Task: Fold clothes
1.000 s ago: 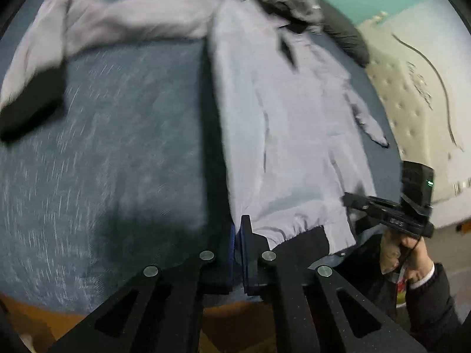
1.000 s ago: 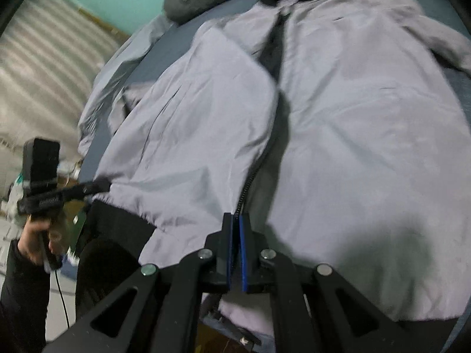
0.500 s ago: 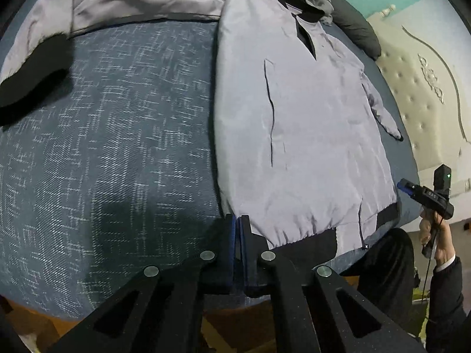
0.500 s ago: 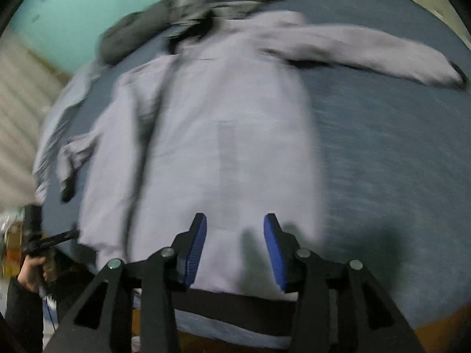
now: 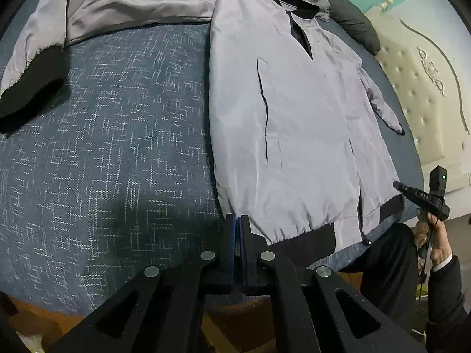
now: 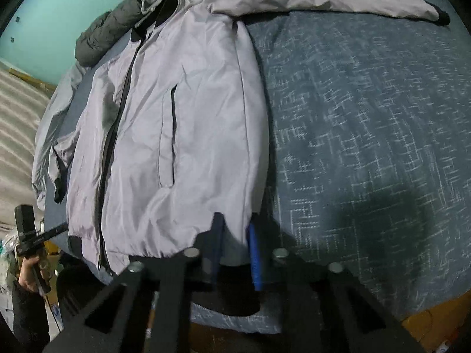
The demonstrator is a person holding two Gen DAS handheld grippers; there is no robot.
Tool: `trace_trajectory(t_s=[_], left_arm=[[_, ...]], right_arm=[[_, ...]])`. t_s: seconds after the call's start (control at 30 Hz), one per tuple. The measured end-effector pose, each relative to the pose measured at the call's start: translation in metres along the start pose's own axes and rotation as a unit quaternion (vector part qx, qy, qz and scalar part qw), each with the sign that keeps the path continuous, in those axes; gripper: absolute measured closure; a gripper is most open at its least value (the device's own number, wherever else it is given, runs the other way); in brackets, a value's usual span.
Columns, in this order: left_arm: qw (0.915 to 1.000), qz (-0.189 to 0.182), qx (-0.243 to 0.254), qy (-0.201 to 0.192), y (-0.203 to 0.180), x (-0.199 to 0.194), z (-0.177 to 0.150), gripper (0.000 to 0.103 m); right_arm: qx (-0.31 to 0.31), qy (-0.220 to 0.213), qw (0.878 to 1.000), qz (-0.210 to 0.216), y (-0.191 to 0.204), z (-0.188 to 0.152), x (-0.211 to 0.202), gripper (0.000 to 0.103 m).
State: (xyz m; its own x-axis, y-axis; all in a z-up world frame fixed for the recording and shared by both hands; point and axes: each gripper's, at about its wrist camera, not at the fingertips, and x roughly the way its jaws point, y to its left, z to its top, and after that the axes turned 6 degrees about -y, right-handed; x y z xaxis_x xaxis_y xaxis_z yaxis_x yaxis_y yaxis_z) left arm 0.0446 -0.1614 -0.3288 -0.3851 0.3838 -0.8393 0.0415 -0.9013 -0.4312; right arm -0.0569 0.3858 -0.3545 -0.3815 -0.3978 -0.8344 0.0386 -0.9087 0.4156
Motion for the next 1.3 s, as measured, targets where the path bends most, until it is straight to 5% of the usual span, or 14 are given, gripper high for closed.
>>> trace_trajectory(t_s=[0.3, 0.43, 0.57, 0.77, 1.3], left_arm=[[0.9998, 0.015, 0.007, 0.011, -0.007, 0.006, 0.006, 0.098], [0.9990, 0.039, 0.007, -0.019, -0.008, -0.015, 0.017, 0.055], [0.9965, 0.054, 0.025, -0.059, -0.019, -0.029, 0.040, 0.054], [0.9930, 0.047, 0.023, -0.106, -0.036, -0.010, 0.087, 0.051], [0.9803, 0.048, 0.010, -0.191, -0.029, 0.069, 0.127, 0.036]], right_arm=[[-0.015, 0.007, 1.000, -0.020, -0.002, -0.001, -0.006, 0.090], [-0.027, -0.005, 0.999, -0.036, 0.005, 0.002, -0.012, 0.075], [-0.008, -0.057, 0.997, -0.045, 0.002, 0.018, -0.033, 0.072], [-0.019, -0.086, 0.996, 0.010, 0.034, 0.054, -0.025, 0.072], [-0.077, -0.036, 0.990, 0.111, 0.157, 0.130, 0.086, 0.072]])
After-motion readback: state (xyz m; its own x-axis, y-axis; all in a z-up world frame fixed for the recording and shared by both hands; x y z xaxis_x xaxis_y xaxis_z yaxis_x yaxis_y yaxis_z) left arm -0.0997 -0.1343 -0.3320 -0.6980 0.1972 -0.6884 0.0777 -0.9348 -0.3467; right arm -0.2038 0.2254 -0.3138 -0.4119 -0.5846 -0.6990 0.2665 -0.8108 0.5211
